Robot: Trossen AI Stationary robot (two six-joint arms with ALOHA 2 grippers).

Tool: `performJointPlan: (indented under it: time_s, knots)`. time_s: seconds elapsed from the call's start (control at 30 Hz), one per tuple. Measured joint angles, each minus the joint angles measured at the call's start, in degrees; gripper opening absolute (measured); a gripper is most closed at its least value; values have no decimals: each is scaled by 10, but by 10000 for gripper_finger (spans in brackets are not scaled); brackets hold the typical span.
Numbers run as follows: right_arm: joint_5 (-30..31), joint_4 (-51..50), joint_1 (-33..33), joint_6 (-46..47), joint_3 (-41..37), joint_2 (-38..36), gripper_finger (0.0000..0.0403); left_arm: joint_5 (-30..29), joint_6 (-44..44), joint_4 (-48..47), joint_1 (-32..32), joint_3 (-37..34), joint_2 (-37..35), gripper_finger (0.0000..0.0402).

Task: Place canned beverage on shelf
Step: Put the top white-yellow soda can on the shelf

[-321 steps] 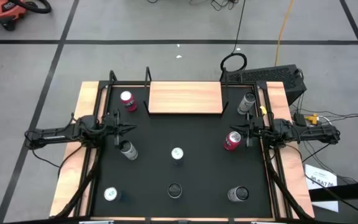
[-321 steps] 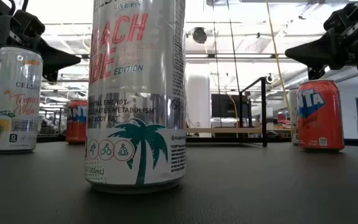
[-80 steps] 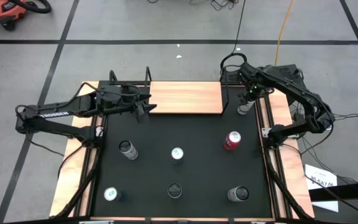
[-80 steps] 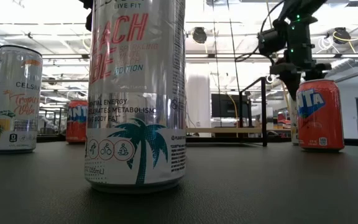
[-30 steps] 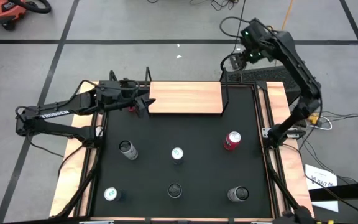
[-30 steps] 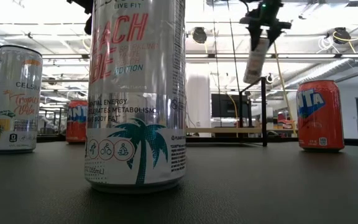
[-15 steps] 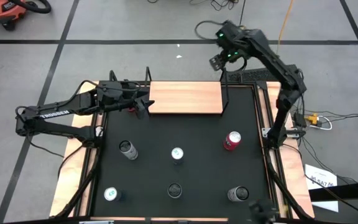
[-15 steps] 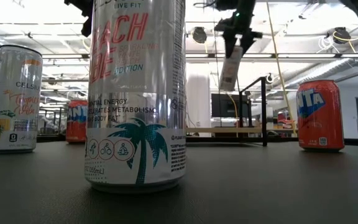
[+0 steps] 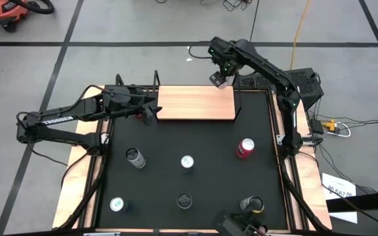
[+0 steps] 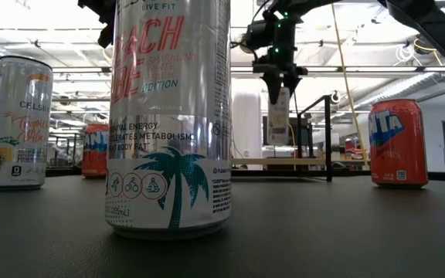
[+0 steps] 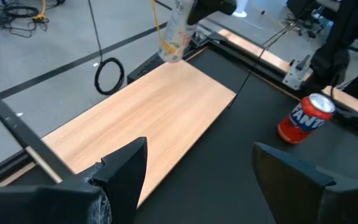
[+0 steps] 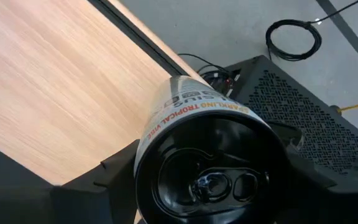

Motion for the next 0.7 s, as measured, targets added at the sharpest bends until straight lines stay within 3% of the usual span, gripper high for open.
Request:
performJointPlan:
  time_s: [0.37, 0.7]
  knots:
    - [-50, 52, -1, -18, -84, -2, 264, -16, -1, -1, 0, 0, 0, 288]
    - [-59, 54, -27, -55, -89, -6, 264, -29, -1, -2, 0, 0, 0, 288]
